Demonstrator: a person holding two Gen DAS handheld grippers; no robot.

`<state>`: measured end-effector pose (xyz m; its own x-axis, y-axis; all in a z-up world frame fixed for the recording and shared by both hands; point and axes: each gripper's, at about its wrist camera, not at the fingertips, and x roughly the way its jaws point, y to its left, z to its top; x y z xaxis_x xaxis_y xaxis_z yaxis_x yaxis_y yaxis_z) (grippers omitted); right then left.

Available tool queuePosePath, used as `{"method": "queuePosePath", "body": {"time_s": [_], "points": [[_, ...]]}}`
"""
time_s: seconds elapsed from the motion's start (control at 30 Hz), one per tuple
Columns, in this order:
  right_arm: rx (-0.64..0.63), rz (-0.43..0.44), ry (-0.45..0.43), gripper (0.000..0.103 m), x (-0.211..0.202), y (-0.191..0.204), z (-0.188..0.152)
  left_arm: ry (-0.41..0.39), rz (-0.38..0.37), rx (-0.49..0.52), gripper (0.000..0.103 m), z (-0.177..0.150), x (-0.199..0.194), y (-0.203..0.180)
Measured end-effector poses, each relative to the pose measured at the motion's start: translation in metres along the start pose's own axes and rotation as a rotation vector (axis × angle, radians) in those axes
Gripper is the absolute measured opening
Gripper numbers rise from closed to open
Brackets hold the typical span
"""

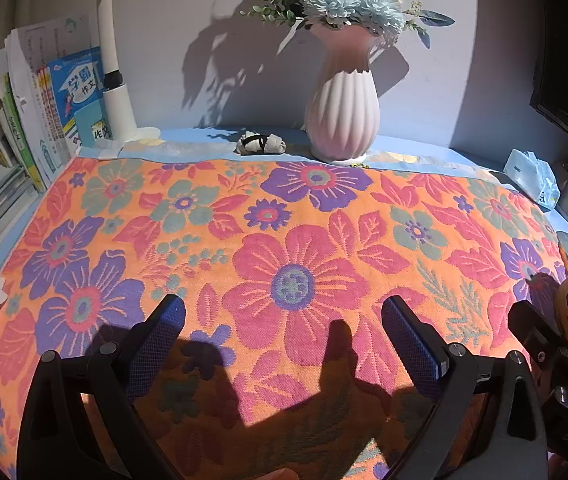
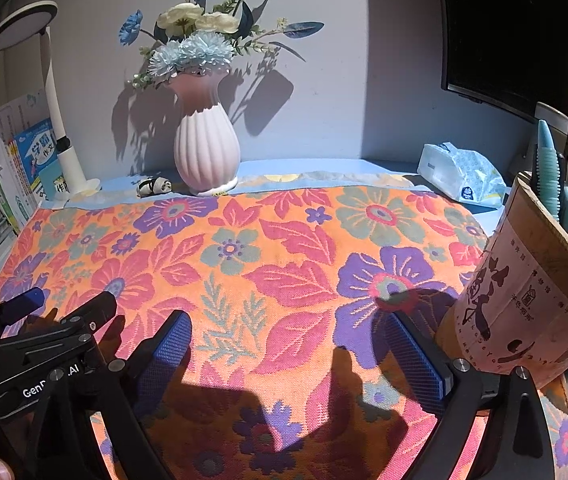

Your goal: Organize soft objects

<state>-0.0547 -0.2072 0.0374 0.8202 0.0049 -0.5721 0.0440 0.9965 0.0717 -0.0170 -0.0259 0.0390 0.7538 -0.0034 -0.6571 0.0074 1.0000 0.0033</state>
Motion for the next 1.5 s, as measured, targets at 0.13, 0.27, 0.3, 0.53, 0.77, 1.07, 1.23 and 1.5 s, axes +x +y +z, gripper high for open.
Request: {"method": "queuePosePath", "body": {"time_s": [0.13,0.27,0.3,0.53,0.77,1.07,1.23,1.5], "points": [[-0.003,-0.002,0.003,0.099,0.002,0.0007,0.0005,0.002,-0.002,-0.002,0.099,-0.0004,-0.0001,0.0],[-0.003,-0.006,0.001,0.102,0.0025,0.0008,0.0007,0.003,-0.002,-0.002,0.099,-0.0003,-0.0001,-0.0001],[-0.004,-0.006,0.0,0.102,0.0021,0.0012,0.0002,0.003,-0.001,-0.003,0.099,-0.0005,-0.0003,-0.0002],[-0.006,-0.008,0.002,0.102,0.0024,0.0009,0.0004,0.005,-0.004,-0.001,0.099,-0.0014,0.0001,-0.0011],[-0.008,-0.009,0.007,0.102,0.0035,0.0013,0.0001,0.008,-0.014,0.01,0.099,-0.0015,0.0008,-0.0013],[-0.009,-0.009,0.007,0.102,0.0039,0.0016,0.0004,0.01,-0.015,0.011,0.099,-0.0015,0.0008,-0.002],[-0.009,-0.01,0.008,0.102,0.0045,0.0017,0.0003,0.01,-0.015,0.009,0.099,-0.0011,0.0009,-0.0022],[-0.01,-0.011,0.01,0.102,0.0055,0.001,0.0,0.014,-0.018,0.012,0.099,-0.0014,0.0011,-0.003]]}}
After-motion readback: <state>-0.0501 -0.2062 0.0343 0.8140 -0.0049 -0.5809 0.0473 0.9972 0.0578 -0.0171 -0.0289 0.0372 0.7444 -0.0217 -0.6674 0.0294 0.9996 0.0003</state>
